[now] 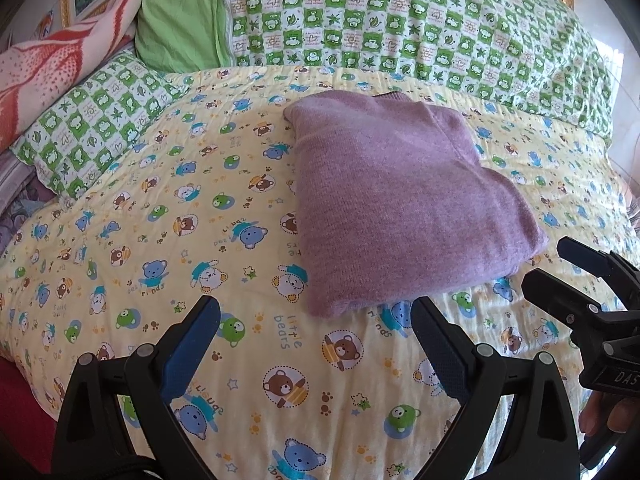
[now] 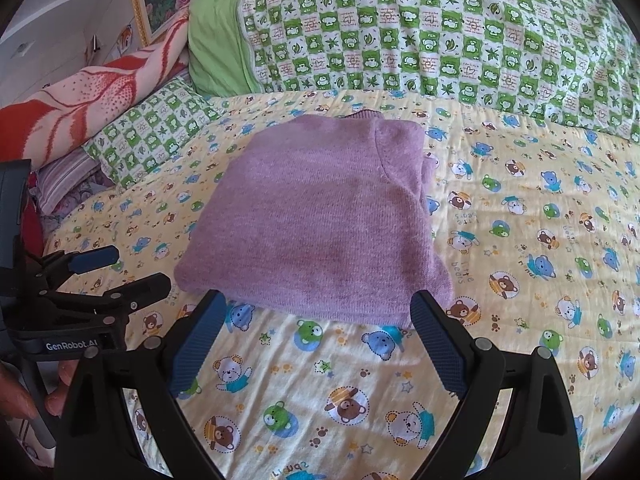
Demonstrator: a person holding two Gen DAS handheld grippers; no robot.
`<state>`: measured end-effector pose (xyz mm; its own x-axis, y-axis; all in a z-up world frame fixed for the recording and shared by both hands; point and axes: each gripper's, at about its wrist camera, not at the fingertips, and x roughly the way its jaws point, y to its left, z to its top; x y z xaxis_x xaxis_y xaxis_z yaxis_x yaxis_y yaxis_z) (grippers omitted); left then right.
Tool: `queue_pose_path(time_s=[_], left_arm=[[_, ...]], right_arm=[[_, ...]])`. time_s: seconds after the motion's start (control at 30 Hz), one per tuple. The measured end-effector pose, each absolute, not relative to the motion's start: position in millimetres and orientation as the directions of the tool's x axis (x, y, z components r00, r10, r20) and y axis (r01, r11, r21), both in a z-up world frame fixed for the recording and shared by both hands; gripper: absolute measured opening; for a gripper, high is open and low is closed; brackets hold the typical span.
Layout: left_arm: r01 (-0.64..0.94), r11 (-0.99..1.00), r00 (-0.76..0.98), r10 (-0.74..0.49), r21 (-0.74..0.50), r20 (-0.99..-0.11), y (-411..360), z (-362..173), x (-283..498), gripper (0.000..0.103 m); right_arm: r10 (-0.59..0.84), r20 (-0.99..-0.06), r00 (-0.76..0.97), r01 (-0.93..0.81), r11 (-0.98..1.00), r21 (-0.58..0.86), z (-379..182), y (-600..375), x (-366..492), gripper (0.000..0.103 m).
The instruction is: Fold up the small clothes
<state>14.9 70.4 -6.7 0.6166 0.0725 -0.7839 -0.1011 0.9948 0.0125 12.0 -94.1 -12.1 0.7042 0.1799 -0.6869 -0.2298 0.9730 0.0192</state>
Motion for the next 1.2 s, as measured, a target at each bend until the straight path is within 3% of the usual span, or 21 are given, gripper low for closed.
queue_pose_path(time_s=[1.2], left_arm=[[-0.101,0.995,0.614,0.074,0.014,-0.785,73.3,-4.2,15.8,0.097]], right_arm=[[0.180,-0.670,0.720,-0.220,0.975,0.025,-3.1,-88.1,12.5,0.094]])
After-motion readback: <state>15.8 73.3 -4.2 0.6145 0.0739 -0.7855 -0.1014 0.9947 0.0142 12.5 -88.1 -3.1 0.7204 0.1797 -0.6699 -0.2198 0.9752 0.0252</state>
